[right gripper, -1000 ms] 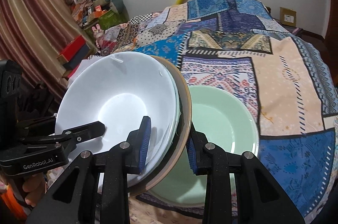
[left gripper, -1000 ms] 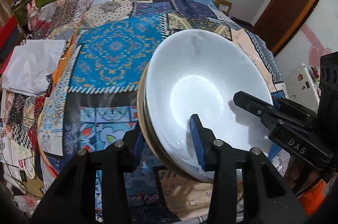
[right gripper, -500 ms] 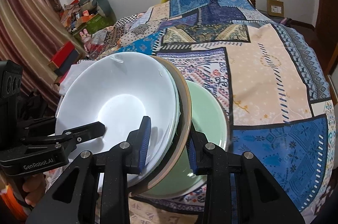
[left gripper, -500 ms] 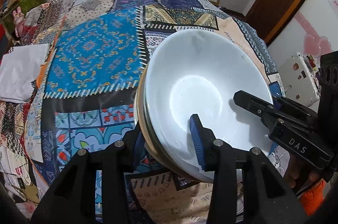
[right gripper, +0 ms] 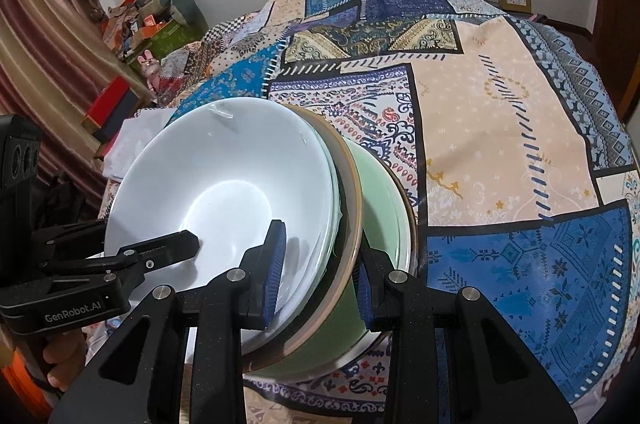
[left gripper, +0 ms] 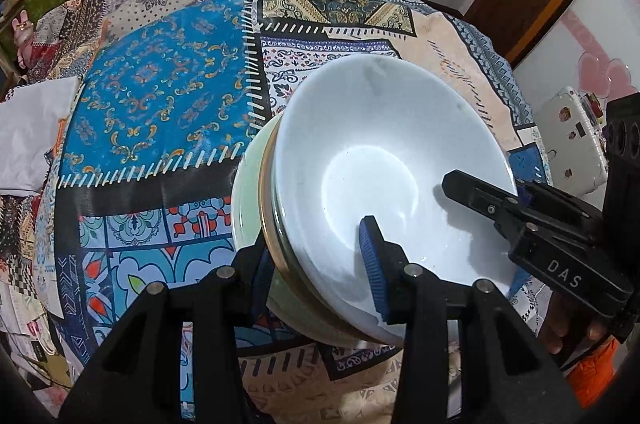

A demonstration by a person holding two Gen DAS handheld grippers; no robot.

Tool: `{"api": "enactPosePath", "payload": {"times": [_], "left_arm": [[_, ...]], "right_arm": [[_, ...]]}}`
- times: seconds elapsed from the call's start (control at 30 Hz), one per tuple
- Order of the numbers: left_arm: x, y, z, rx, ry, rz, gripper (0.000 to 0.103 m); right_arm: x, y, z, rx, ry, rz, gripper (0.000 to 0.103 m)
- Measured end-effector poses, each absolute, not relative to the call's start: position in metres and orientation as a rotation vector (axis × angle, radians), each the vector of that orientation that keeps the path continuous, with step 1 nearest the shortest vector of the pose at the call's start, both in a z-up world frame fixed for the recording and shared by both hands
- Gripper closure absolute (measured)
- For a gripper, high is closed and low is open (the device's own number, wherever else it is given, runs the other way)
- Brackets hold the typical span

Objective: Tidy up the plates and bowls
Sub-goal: 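Carry the nested bowls with the left tool and lower them onto the plate stack, then open the left tool and withdraw it from the bowls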

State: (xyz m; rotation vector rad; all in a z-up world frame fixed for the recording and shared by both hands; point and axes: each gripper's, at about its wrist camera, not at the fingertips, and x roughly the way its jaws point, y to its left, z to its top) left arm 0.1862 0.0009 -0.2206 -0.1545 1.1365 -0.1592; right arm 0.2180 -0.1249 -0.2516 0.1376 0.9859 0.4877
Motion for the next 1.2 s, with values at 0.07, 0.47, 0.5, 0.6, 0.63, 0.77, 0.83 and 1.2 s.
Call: {"api": "enactPosePath", "payload": {"times": [0.07,0.47,0.5,0.6,0.63,0.77,0.83,1.2], "left_arm": [[0.187,0.000,-0.224,-0.144,1.128,-0.155,0.062],[0.181,0.002,-0.218,-0.124,1.076,-0.154,0.058],[0.178,0.002,-0.214,-0.106,1.057,-0.137,0.055],[0.168,0.003,-0.201,-0.061,1.011,-0.098,0.051],[0.166,0.003,-0.198,-0.053,1.003,-0.091,0.051],[0.150,0.009,-0.177,-0.064,0.954,-0.071,0.051],[0.141,0.011,-0.163,-0.078,0.914,-0.067,0.051],[0.058,0.000,-0.057,-0.035,0.523,-0.055,0.034]], "right_arm": [[0.219,-0.125,-0.253,0.145,0.989,0.485,0.074],[0.217,-0.125,-0.258,0.116,0.973,0.497,0.072],[0.216,-0.125,-0.257,0.106,0.969,0.491,0.072],[0.210,-0.128,-0.249,0.082,0.950,0.467,0.070],[0.208,-0.131,-0.245,0.089,0.941,0.466,0.069],[0.197,-0.140,-0.226,0.113,0.902,0.461,0.067],[0.187,-0.142,-0.210,0.113,0.862,0.469,0.067],[0.115,-0.143,-0.118,0.060,0.543,0.512,0.049]]}}
